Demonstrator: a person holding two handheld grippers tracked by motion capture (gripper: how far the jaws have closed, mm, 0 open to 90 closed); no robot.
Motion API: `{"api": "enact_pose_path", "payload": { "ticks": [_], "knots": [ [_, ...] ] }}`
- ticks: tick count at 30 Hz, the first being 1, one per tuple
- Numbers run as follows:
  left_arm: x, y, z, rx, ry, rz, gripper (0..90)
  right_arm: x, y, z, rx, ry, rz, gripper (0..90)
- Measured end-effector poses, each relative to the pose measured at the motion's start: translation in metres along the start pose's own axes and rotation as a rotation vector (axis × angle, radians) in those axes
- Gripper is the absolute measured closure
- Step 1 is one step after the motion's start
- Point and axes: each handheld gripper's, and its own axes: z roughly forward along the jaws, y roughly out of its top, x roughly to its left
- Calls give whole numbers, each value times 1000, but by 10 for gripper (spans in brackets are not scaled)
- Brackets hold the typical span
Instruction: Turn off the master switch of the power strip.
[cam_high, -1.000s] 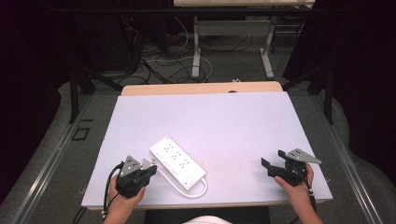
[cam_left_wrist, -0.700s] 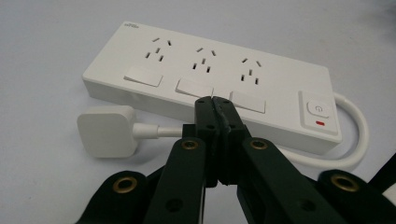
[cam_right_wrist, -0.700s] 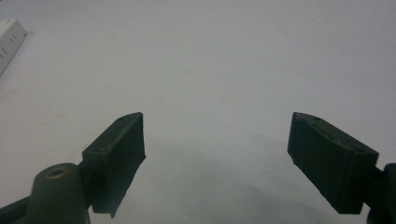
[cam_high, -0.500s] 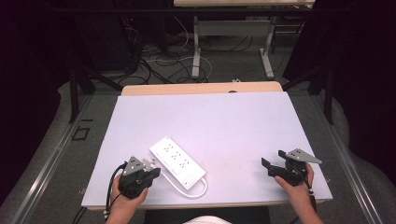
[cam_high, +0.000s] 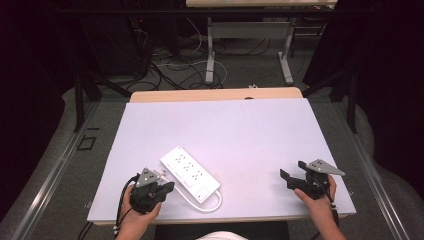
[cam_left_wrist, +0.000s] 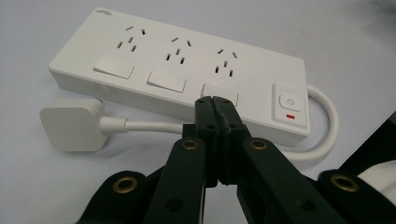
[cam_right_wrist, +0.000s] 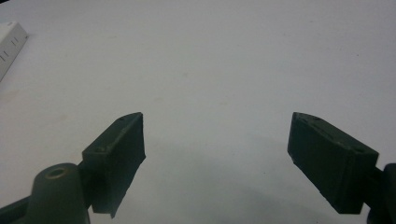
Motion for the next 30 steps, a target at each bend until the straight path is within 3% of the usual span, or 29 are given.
{"api": "enact_pose_path", "payload": {
  "ticks": [4, 7, 13, 27, 30],
  "knots": [
    [-1, 3, 0, -7, 6, -1, 900, -1, -1, 0, 6, -4, -10, 180],
    [-3, 7, 2, -17, 7, -15, 900, 0, -1, 1, -2, 0, 9, 180],
    [-7, 17, 4, -8, 6, 12, 900, -1, -1, 0, -3, -7, -6, 179],
    [-20, 36, 13, 1, -37, -8, 900, -2, 0, -1, -3, -8, -4, 179],
    [-22, 39, 16, 9, -49, 14, 900, -2, 0, -1, -4, -8, -5, 179]
  ]
}}
